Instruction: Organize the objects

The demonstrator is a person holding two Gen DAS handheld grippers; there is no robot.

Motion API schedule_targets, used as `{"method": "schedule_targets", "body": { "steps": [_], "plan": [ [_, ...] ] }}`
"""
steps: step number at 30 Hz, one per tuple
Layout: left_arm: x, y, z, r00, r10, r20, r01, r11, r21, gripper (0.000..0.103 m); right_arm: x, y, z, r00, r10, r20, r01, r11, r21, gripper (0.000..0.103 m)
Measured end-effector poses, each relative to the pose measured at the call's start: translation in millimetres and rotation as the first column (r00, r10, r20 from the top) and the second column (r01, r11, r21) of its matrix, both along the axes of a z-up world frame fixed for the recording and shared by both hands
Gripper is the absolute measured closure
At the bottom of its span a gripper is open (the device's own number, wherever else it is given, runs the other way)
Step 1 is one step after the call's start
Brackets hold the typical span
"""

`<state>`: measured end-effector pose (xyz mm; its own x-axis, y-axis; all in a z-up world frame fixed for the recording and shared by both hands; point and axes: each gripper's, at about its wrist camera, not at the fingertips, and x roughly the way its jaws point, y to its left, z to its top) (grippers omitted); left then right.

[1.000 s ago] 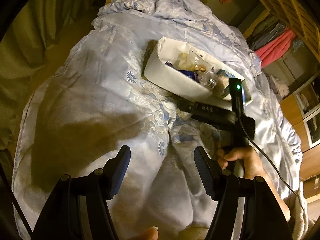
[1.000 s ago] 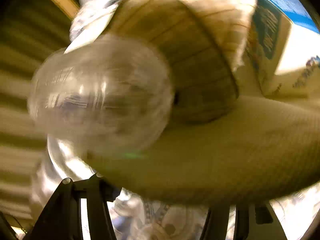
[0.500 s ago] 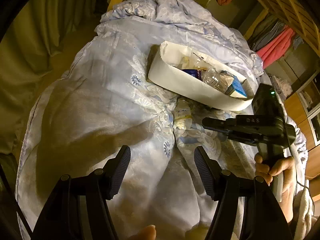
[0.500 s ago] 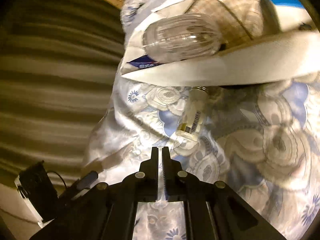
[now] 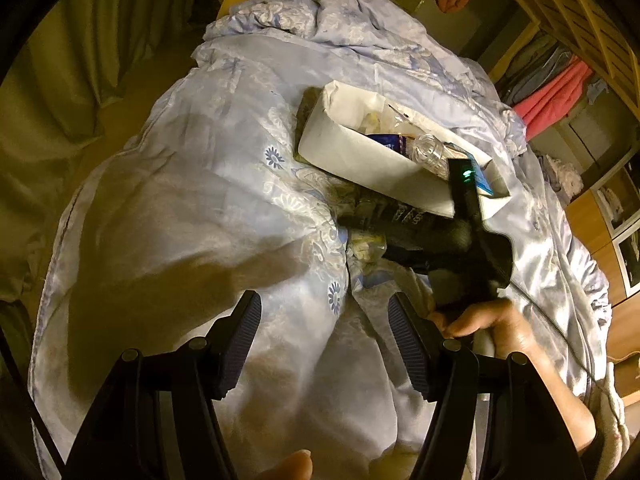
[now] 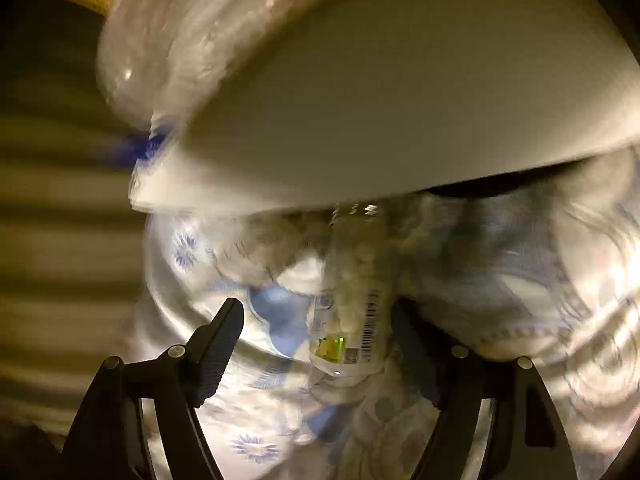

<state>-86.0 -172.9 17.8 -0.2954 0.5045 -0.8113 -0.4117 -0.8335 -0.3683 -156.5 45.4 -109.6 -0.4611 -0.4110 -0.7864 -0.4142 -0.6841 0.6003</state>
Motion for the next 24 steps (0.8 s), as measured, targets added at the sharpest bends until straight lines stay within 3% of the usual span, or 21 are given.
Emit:
{"method": "schedule_targets", "body": {
  "steps": [1, 2, 8, 11, 14, 18, 24],
  "plan": [
    [1, 0, 0, 1.000, 0.001, -0.001, -0.001, 1.000, -0.001, 0.038, -1, -4, -1, 0.999, 0.027, 0.019, -0.027, 0.999, 0.041, 0.052],
    [1, 0, 0, 1.000, 0.001, -0.004, -0.001, 1.000, -0.004, 0.038, 0, -5, -3, 0.998, 0.046, 0.035, -0.049, 0.995, 0.090, 0.061],
    [3, 4, 4, 0.999, 0.012, -0.039, -0.014, 0.999, -0.053, 0.038, 18, -9, 11, 0.988, 0.154, -0.029, -0.149, 0.982, 0.117, 0.062],
    [4, 4, 14, 0.996, 0.029, -0.079, -0.037, 0.994, -0.104, 0.038, 32, -13, 29, 0.977, 0.200, -0.077, -0.197, 0.979, 0.044, 0.063],
    [11, 4, 38, 0.987, 0.048, -0.152, -0.073, 0.984, -0.163, 0.038, 45, -16, 60, 0.958, 0.230, -0.171, -0.241, 0.969, -0.048, 0.067],
    [25, 5, 79, 0.969, 0.062, -0.239, -0.106, 0.978, -0.178, 0.038, 66, 0, 106, 0.922, 0.234, -0.308, -0.286, 0.949, -0.135, 0.068],
    [43, 32, 125, 0.957, 0.020, -0.289, -0.075, 0.981, -0.179, 0.038, 86, 17, 147, 0.888, 0.181, -0.422, -0.292, 0.932, -0.213, 0.068]
  ]
}}
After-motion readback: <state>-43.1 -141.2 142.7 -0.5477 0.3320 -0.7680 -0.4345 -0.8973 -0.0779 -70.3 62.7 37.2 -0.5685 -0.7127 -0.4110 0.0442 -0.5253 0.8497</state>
